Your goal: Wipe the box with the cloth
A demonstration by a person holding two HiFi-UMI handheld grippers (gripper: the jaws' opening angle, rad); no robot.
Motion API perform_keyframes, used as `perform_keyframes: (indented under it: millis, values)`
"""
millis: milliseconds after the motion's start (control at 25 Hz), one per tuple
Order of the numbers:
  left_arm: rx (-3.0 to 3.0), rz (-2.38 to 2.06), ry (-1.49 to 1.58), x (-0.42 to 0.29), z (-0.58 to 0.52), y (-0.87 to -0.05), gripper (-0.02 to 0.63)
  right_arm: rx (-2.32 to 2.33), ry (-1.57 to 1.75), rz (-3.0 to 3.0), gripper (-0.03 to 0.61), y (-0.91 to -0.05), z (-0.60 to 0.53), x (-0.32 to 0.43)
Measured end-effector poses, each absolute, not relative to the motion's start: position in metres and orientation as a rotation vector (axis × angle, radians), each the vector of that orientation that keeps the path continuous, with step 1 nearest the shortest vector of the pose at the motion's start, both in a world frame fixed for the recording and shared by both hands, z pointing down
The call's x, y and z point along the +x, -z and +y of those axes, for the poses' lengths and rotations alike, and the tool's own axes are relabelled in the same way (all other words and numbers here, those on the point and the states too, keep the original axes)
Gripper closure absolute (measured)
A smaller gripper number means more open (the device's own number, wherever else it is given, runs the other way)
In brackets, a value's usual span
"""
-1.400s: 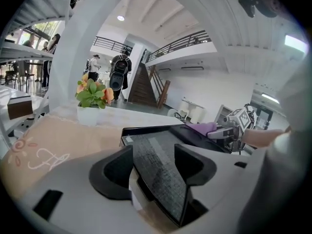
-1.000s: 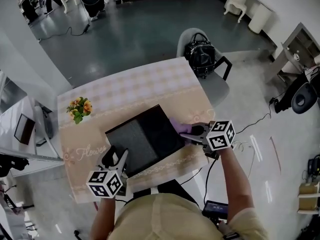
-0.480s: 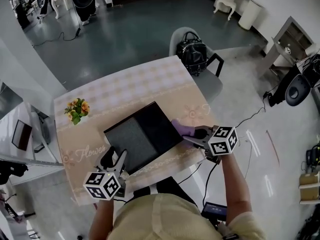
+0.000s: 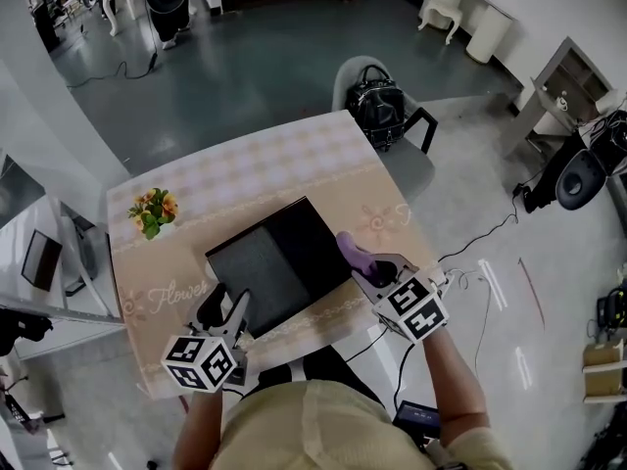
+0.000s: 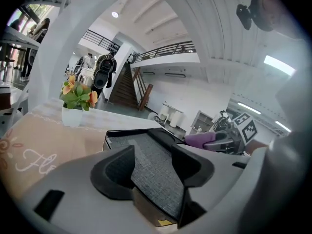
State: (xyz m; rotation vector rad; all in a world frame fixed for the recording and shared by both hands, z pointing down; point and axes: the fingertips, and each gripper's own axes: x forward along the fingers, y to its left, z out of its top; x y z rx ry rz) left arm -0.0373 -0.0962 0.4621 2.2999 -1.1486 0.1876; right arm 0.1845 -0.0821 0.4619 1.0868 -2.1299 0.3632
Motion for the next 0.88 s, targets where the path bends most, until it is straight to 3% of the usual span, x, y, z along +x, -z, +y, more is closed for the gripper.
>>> perform_keyframes:
  millis: [520, 880]
  values:
    - [2.319, -1.120, -0.019, -0.045, -0.101, -0.414, 0.402, 1.028, -0.264, -2.182, 0.502, -0.407, -0.081, 0.173]
    - [2.389, -1.016, 0.222, -0.040, -0.100, -0.355, 0.436, 1.047, -0.283, -2.566, 0.502, -0.348, -0.092, 0.133]
